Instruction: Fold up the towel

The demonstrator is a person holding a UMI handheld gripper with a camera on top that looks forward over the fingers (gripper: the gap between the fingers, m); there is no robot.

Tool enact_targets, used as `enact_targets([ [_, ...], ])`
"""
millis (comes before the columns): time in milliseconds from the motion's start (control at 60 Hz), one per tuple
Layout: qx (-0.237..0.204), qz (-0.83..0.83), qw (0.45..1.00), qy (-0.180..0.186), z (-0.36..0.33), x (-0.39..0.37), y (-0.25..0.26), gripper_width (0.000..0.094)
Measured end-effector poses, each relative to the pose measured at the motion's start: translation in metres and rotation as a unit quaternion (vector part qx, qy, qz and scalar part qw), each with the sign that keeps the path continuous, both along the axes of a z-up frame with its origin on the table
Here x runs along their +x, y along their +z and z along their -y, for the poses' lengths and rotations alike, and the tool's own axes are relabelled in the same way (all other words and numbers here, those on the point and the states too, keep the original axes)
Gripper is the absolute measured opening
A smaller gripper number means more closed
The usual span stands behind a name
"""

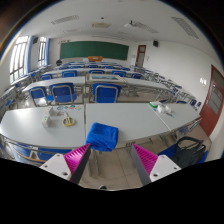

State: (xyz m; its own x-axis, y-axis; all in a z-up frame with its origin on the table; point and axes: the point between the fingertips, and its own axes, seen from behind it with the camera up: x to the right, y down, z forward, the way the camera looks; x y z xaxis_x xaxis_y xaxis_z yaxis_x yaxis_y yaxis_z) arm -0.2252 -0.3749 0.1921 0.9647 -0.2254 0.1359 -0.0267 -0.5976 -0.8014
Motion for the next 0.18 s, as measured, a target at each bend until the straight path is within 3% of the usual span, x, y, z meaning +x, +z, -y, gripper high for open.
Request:
enact_targets([
  [183,0.015,0.010,1.000,-0.005,0.023,-0.008,0.016,0.0850],
])
